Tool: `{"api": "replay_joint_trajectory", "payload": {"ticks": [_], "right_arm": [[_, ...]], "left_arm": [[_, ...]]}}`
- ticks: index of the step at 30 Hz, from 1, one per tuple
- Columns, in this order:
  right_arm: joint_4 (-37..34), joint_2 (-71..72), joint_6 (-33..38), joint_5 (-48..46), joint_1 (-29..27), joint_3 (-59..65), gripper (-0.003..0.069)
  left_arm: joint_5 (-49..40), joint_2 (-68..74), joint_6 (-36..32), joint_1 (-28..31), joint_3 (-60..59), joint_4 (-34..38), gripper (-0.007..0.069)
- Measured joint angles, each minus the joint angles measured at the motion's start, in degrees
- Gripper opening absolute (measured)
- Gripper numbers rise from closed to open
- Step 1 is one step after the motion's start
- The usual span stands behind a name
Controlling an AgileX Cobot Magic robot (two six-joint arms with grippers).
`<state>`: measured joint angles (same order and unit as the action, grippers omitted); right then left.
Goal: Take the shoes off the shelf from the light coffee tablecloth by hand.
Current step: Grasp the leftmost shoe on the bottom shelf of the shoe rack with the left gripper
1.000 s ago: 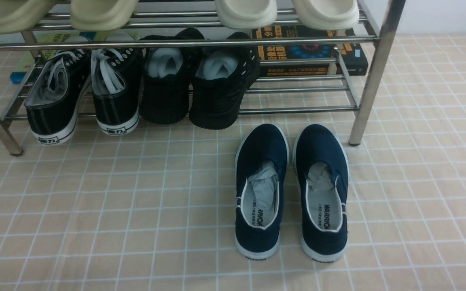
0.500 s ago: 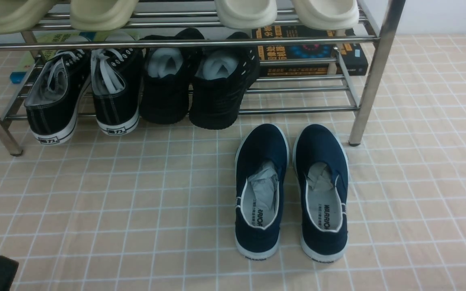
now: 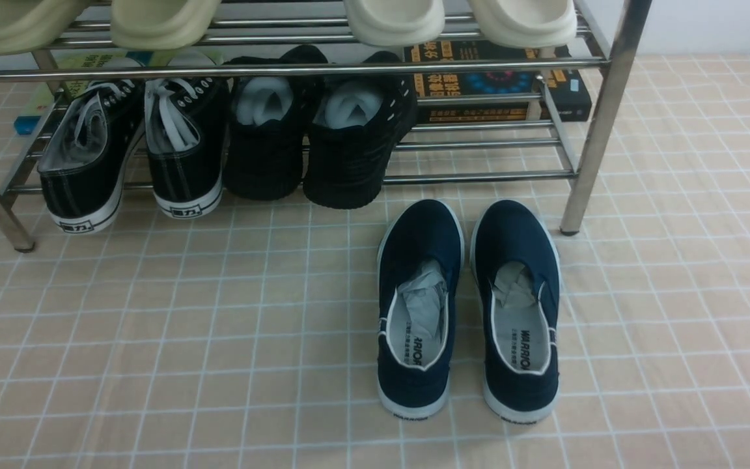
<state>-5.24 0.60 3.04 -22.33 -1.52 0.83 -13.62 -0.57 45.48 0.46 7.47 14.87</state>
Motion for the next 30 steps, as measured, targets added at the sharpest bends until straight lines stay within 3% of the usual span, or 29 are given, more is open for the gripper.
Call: {"api": "replay_joint_trajectory", "payload": {"ticks": [3,6,7,9,12,13,17,23,30], "right_arm": [[0.0,0.0,0.0,0.0,0.0,0.0,0.0232],[0.0,0.0,0.0,0.0,0.0,0.0,0.0236],[0.0,0.0,0.0,0.0,0.0,0.0,0.0236],[0.0,0.0,0.0,0.0,0.0,0.0,0.0237],[0.0,0.0,0.0,0.0,0.0,0.0,0.0237],[0.0,0.0,0.0,0.0,0.0,0.0,0.0237],[0.0,0.0,0.0,0.0,0.0,0.0,0.0238],[0.0,0.0,0.0,0.0,0.0,0.0,0.0238],[0.0,0.0,0.0,0.0,0.0,0.0,0.0239]], "left_arm": [[-10.4,6.9,-7.3,0.0,10.6,-5.3,0.0006],[-23.7,18.4,-11.4,0.0,17.0,-7.6,0.0001],[-23.7,18.4,-11.8,0.0,17.4,-7.7,0.0001],[-35.3,31.3,-18.2,0.0,22.3,-8.2,0.0001],[-42.5,42.1,-23.9,0.0,27.2,-8.4,0.0001],[-45.9,49.8,-29.3,0.0,32.0,-8.8,0.0001],[-46.3,63.2,-35.9,0.0,41.4,-9.4,0.0001],[-45.5,77.4,-37.6,0.8,57.7,-9.5,0.0005],[-48.0,89.4,-38.8,10.4,74.0,-7.9,0.0009]]}}
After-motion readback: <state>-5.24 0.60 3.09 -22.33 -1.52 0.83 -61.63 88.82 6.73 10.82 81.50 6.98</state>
